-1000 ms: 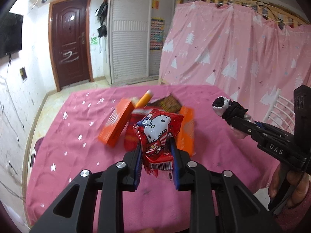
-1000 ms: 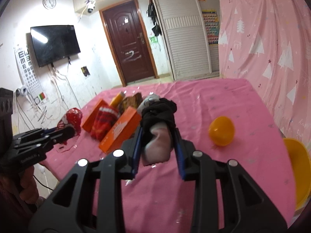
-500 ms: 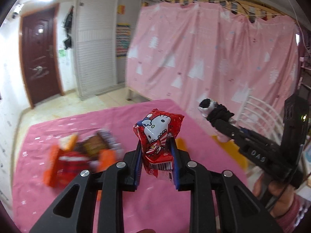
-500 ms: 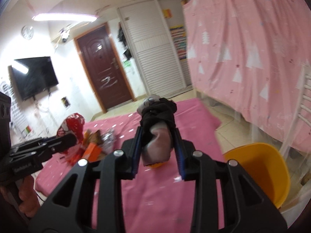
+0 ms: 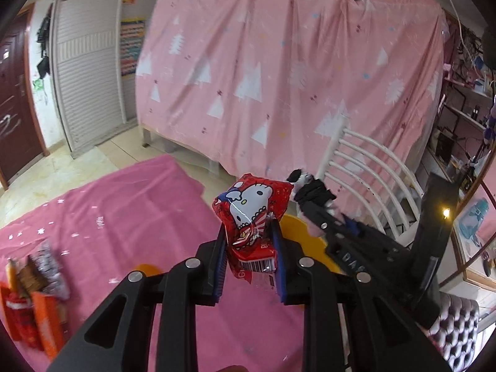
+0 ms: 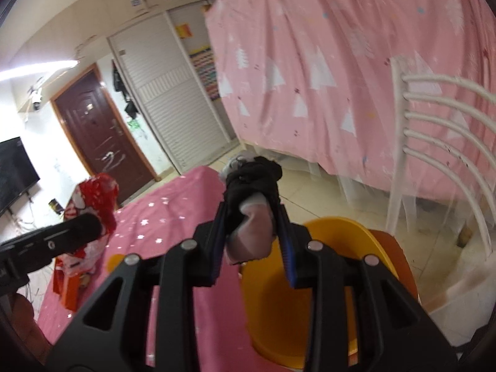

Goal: Collect trash
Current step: 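Carry the bag and plush over the yellow bucket and open both tools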

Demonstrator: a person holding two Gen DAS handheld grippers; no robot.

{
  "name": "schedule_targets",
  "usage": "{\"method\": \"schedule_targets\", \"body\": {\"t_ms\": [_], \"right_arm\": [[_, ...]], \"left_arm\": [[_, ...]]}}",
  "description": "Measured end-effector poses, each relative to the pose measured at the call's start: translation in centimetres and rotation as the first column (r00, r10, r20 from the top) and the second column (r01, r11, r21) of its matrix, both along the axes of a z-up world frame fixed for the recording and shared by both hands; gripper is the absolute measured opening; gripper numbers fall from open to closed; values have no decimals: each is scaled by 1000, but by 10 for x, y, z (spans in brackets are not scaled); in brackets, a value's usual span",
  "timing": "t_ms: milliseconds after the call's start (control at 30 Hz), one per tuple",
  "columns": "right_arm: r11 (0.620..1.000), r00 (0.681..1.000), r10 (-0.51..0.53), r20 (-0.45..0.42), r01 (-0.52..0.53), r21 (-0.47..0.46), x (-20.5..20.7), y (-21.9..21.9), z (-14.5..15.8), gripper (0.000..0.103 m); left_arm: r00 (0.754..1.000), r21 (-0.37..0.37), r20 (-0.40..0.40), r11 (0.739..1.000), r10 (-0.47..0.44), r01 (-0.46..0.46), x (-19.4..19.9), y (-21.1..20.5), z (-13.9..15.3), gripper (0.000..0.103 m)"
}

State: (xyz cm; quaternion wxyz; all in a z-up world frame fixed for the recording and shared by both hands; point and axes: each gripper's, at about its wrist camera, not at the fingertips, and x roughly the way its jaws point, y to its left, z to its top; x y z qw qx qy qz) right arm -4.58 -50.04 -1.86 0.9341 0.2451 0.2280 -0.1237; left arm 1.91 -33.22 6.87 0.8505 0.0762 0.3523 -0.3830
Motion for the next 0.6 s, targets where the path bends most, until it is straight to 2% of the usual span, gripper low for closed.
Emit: {"method": "schedule_targets", "body": {"t_ms": [200,367,433,533,600], "right_arm": [[999,997,-44,-59,46,27,4,-18,-23,32],[996,994,-72,-82,76,46,4,-27,-31,33],[994,992,-88,-86,93,54,2,-33,-34,39],[991,991,-104,-80,110,71,0,-38,-36,52],[990,991,-111,-76,116,75,-2,-41,-36,53]], "left_arm": [[996,51,-79,998,-38,43,12,-42,-23,19],[993,74,-110,995,-52,60,21,-67,-40,20],[991,80,-122,995,-51,61,23,-74,-44,25],[990,79,-134,995,-47,58,26,-76,-47,40],[992,78,-124,996,-37,47,27,-77,-47,45]]}}
